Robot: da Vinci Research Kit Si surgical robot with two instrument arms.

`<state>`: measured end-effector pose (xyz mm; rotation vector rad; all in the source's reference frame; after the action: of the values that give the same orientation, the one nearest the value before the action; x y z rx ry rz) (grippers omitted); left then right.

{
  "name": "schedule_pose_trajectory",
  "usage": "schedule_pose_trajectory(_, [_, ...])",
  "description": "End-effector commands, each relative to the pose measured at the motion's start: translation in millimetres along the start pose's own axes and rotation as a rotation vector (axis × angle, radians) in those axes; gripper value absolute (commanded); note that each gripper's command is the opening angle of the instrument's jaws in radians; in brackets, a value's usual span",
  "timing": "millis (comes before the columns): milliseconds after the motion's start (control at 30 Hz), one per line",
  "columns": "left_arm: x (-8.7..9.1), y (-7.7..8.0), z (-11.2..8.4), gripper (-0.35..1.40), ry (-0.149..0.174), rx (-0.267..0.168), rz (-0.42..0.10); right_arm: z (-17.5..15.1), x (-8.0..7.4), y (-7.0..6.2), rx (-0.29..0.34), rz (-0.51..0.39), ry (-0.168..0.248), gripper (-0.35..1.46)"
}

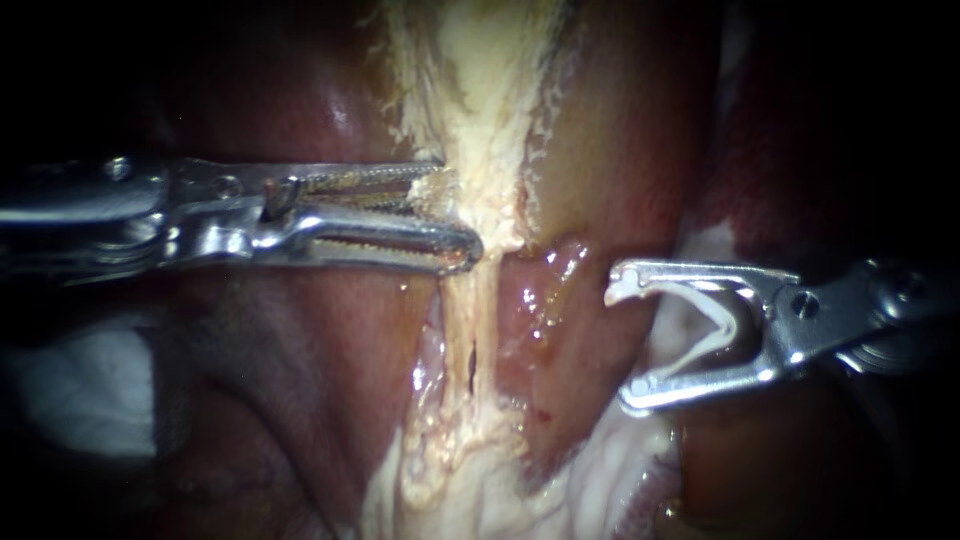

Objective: Grabbing gallbladder

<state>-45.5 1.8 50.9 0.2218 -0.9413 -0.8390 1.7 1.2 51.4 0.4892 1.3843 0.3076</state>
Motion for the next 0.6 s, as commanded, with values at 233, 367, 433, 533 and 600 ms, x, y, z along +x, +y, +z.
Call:
schedule_pose_trajectory(233, [-0.2, 0.3, 0.4, 0.29, 0.0, -0.002, -0.02, 0.0, 0.0, 0.0, 0.0, 0.0, 0.0, 0.57])
schedule_pose_trajectory(367, [-0.4, 0.4, 0.7, 0.19, -0.001, -0.004, -0.046, 0.0, 0.0, 0.0, 0.0, 0.0, 0.0, 0.57])
schedule_pose_trajectory(433, [-0.6, 0.5, 0.9, 0.0, -0.001, -0.005, -0.071, 0.0, 0.0, 0.0, 0.0, 0.0, 0.0, 0.57])
schedule_pose_trajectory(533, [-0.7, 0.6, 1.0, -0.35, 0.004, -0.006, -0.095, 0.1, 0.0, 0.0, 0.0, 0.0, 0.0, 0.57])
schedule_pose_trajectory(600, [-0.8, 0.6, 0.9, -0.35, 0.035, -0.01, -0.128, 0.1, 0.0, 0.0, 0.0, 0.0, 0.0, 0.57])
